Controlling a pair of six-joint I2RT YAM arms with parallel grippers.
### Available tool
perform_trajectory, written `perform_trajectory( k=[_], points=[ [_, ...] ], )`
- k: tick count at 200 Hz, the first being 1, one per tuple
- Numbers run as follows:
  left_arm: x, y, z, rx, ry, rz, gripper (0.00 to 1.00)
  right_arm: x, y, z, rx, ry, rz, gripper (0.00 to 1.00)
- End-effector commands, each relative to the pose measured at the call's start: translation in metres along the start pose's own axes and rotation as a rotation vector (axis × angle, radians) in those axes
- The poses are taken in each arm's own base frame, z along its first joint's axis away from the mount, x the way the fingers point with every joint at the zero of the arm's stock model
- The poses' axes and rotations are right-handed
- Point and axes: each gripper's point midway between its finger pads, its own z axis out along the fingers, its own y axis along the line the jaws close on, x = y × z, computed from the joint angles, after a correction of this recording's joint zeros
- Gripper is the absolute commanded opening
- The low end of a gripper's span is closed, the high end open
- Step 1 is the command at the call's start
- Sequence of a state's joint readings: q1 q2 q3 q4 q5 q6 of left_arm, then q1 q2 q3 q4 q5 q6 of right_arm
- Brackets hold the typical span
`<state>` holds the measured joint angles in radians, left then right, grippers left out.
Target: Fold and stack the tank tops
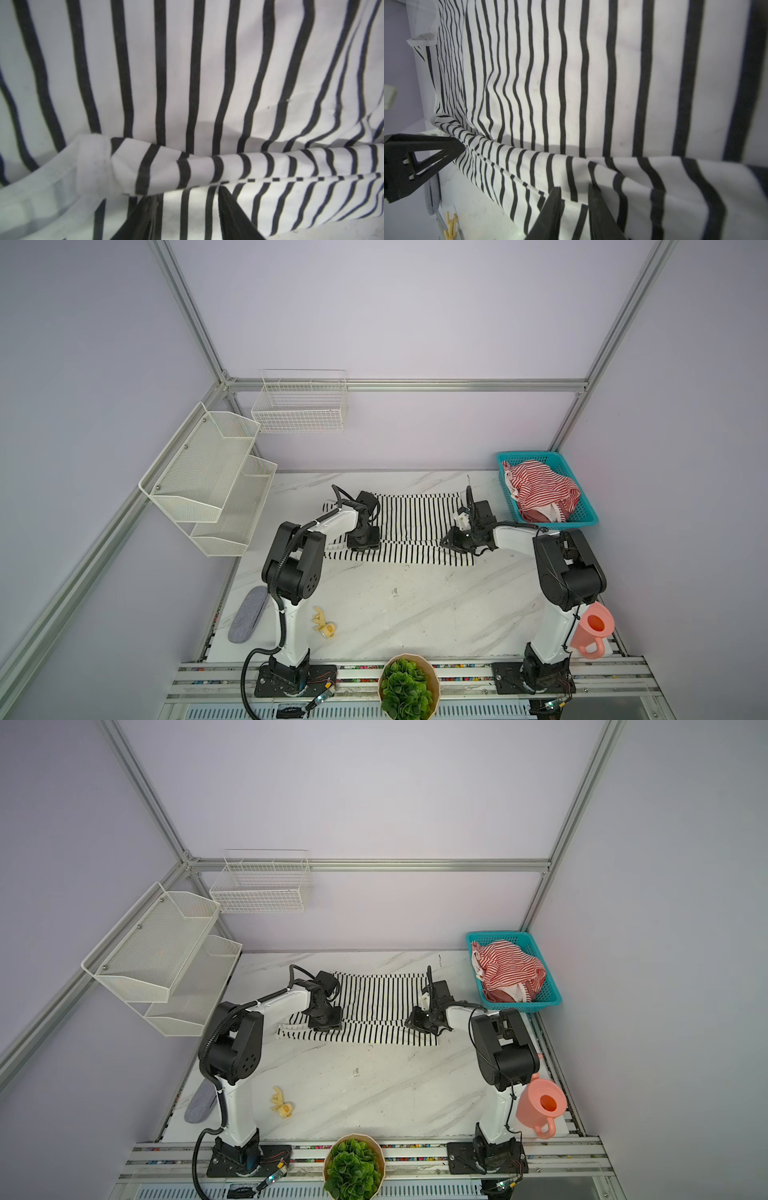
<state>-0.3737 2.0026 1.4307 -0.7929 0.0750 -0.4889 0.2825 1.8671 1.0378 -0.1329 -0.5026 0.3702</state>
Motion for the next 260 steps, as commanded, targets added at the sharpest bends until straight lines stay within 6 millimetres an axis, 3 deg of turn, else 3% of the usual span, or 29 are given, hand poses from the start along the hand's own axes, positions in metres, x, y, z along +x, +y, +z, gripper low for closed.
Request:
perform_trajectory(
  k=[1, 44, 68, 100, 130, 154, 175, 209, 260],
  points=[
    [0.028, 0.014, 0.006, -0.023, 0.059, -0.052, 0.48, 0.056, -0.044, 0.004, 0.159, 0.135, 0.072, 0.28],
    [0.058, 0.022, 0.002, -0.003, 0.08, -0.121, 0.49, 0.077, -0.052, -0.001, 0.163, 0.147, 0.102, 0.29],
    [0.05, 0.019, -0.013, 0.004, 0.031, -0.124, 0.5, 0.074, -0.047, -0.002, 0.146, 0.142, 0.101, 0.29],
    [0.001, -0.006, -0.064, 0.059, -0.1, -0.072, 0.52, 0.042, -0.017, -0.02, 0.091, 0.07, 0.079, 0.3],
    [-0.056, -0.037, -0.123, 0.116, -0.248, 0.033, 0.56, -0.011, 0.027, -0.052, 0.022, -0.064, 0.015, 0.31],
    [-0.103, -0.047, -0.151, 0.107, -0.365, 0.083, 0.59, -0.054, 0.036, -0.068, 0.067, -0.165, -0.004, 0.37],
    [-0.138, -0.044, -0.151, 0.08, -0.411, 0.091, 0.6, -0.082, 0.032, -0.068, 0.065, -0.192, -0.003, 0.38],
    [-0.184, -0.035, -0.136, 0.124, -0.425, 0.07, 0.62, -0.121, 0.009, -0.055, 0.097, -0.196, 0.015, 0.39],
    [-0.216, -0.007, -0.101, 0.085, -0.432, 0.073, 0.62, -0.163, -0.028, -0.036, 0.118, -0.206, 0.06, 0.39]
  ],
)
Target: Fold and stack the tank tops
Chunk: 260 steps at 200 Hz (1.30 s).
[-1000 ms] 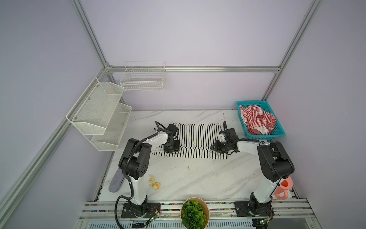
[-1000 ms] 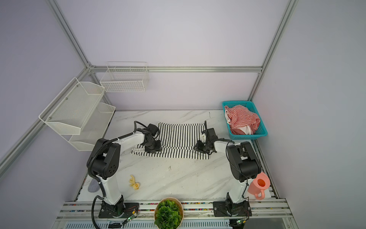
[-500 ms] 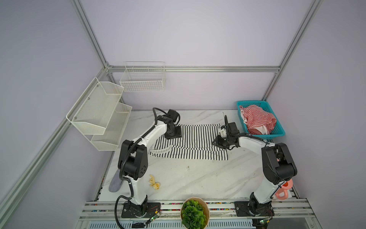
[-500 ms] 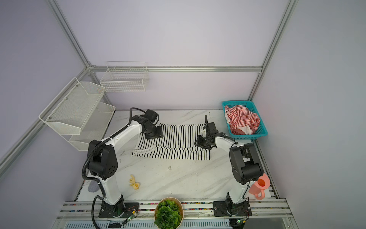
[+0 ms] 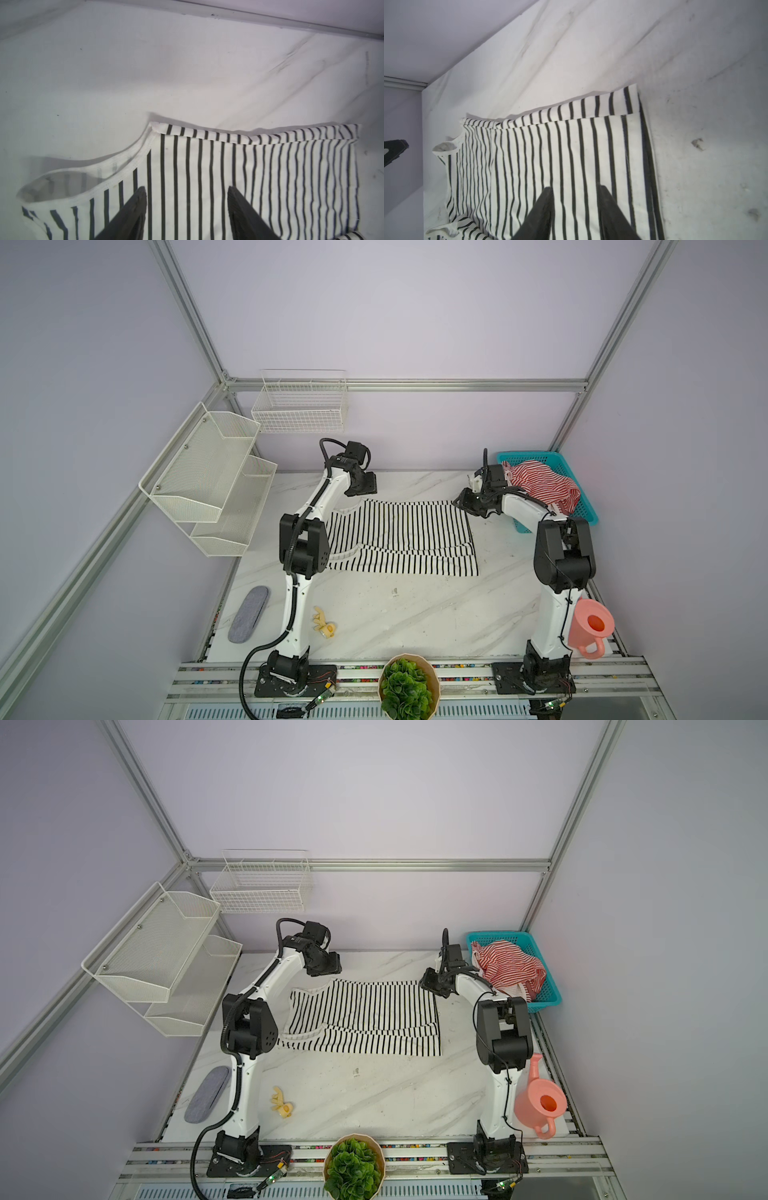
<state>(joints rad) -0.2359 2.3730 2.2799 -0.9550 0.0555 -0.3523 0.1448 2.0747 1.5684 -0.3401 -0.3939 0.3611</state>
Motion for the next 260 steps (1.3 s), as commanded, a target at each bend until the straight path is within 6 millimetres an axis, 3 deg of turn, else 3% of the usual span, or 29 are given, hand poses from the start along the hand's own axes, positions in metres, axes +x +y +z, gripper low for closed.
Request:
perform_trajectory(
  k=[1, 52, 110, 206, 260],
  points=[
    [-0.037, -0.003, -0.028, 0.033, -0.105, 0.043, 0.62, -0.011, -0.014, 0.005, 0.026, 0.014, 0.006, 0.39],
    [-0.039, 0.02, 0.001, 0.042, -0.091, -0.02, 0.61, -0.021, -0.038, 0.03, 0.053, 0.042, 0.034, 0.36],
    [-0.038, 0.012, 0.024, 0.144, -0.074, -0.048, 0.55, -0.019, -0.047, 0.043, 0.053, 0.087, 0.035, 0.31],
    [-0.04, 0.019, 0.038, 0.14, -0.074, -0.033, 0.55, -0.035, -0.05, 0.051, 0.037, 0.085, 0.005, 0.32],
    [-0.036, 0.017, 0.044, 0.172, -0.056, -0.042, 0.53, -0.029, -0.054, 0.059, 0.038, 0.122, -0.007, 0.32]
  ],
)
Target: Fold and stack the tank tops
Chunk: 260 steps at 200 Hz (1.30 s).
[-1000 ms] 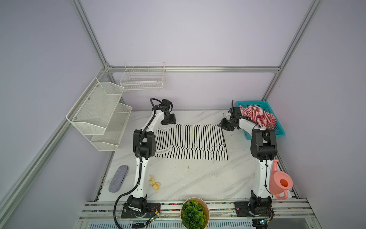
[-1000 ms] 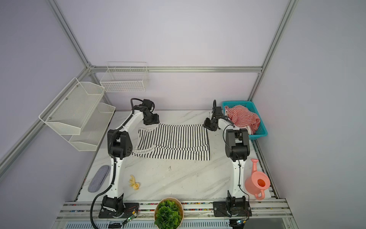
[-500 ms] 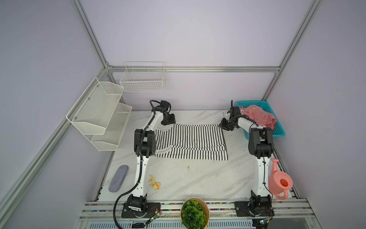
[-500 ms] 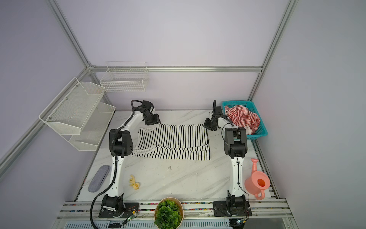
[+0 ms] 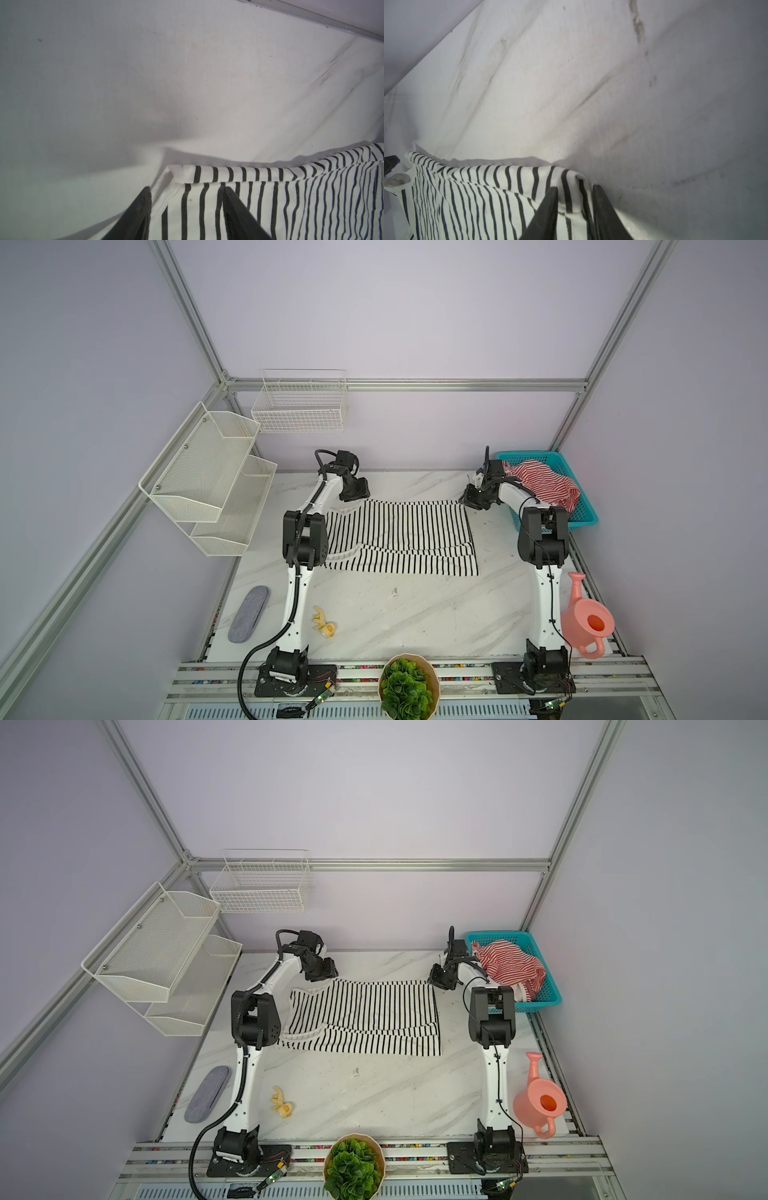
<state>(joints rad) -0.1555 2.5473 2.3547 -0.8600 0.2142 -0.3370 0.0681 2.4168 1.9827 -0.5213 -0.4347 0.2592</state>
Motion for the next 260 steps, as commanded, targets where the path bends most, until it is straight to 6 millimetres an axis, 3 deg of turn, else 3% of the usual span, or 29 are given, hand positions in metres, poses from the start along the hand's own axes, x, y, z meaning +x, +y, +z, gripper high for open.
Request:
perform_trajectory(
  k=[1, 124, 174, 260],
  points=[
    [-0.03, -0.014, -0.02, 0.061, -0.084, 0.019, 0.53, 0.01, -0.006, 0.004, 0.003, 0.05, -0.004, 0.32],
    [-0.024, -0.014, -0.019, 0.073, -0.065, 0.012, 0.42, 0.009, 0.002, 0.001, -0.032, 0.052, -0.015, 0.19],
    [-0.021, -0.014, -0.013, 0.082, -0.052, 0.004, 0.38, 0.009, 0.003, 0.0, -0.038, 0.053, -0.016, 0.11],
    [-0.007, -0.008, 0.003, 0.081, -0.007, -0.01, 0.37, 0.015, 0.001, 0.005, -0.046, 0.068, -0.015, 0.06]
  ],
)
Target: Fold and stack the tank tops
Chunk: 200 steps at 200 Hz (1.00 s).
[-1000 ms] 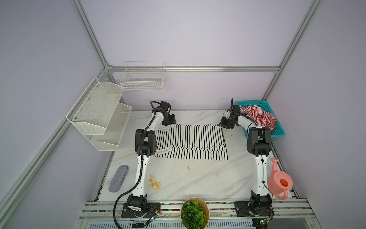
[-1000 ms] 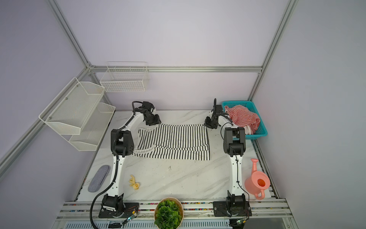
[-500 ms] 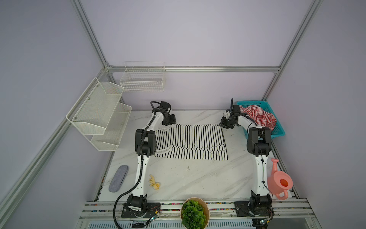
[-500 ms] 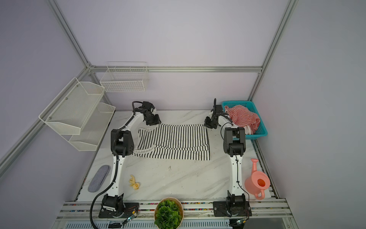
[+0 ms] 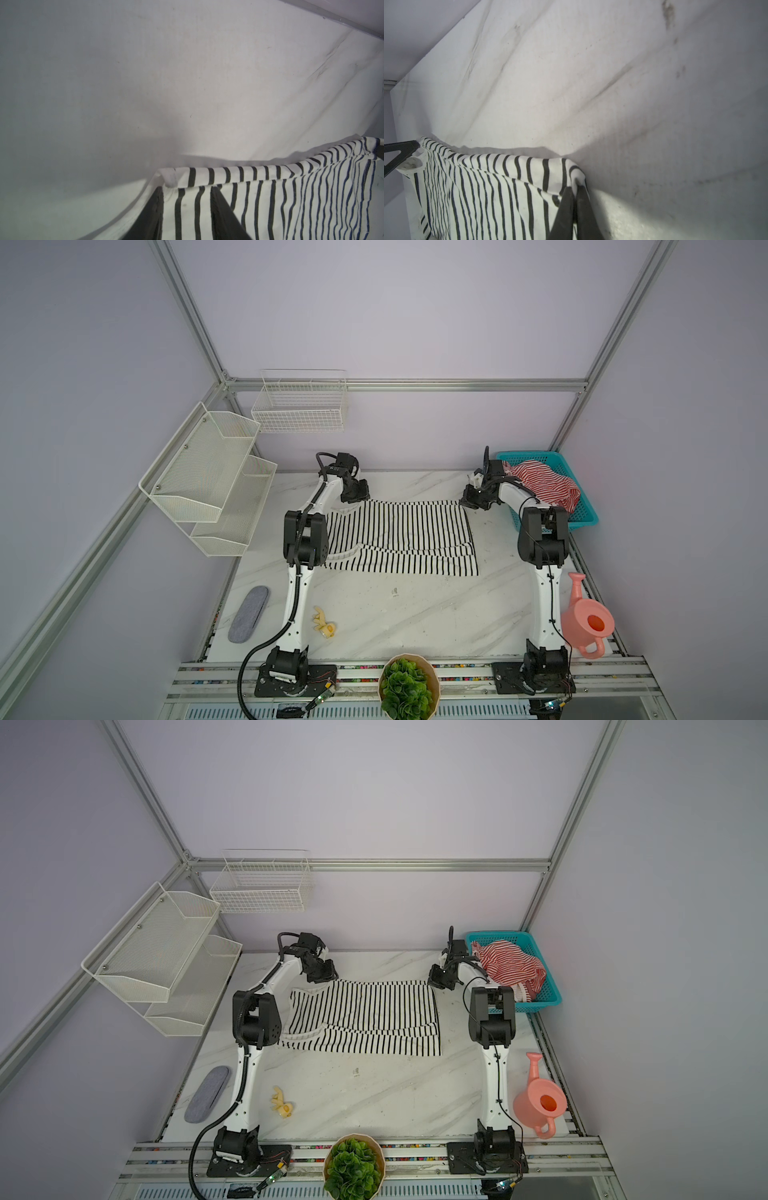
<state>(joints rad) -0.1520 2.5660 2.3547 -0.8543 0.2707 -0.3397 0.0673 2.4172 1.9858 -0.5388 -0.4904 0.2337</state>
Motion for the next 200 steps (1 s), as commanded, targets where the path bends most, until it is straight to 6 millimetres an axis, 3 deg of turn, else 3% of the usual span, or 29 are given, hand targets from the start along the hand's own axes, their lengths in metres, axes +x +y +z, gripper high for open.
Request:
perform_trajectory(
  k=[1, 64, 137, 200],
  points=[
    [-0.013, -0.005, -0.005, 0.032, -0.033, 0.001, 0.37, 0.009, -0.007, 0.006, 0.001, 0.037, 0.006, 0.06],
    [-0.01, 0.006, -0.001, -0.015, -0.025, -0.006, 0.37, 0.013, -0.008, 0.01, -0.01, 0.049, 0.009, 0.04],
    [-0.024, 0.016, -0.014, -0.087, -0.081, -0.01, 0.42, 0.019, -0.011, 0.014, -0.012, 0.064, 0.009, 0.03],
    [-0.03, 0.013, -0.022, -0.081, -0.098, -0.015, 0.45, 0.025, -0.016, 0.02, -0.007, 0.079, 0.013, 0.0]
  ],
)
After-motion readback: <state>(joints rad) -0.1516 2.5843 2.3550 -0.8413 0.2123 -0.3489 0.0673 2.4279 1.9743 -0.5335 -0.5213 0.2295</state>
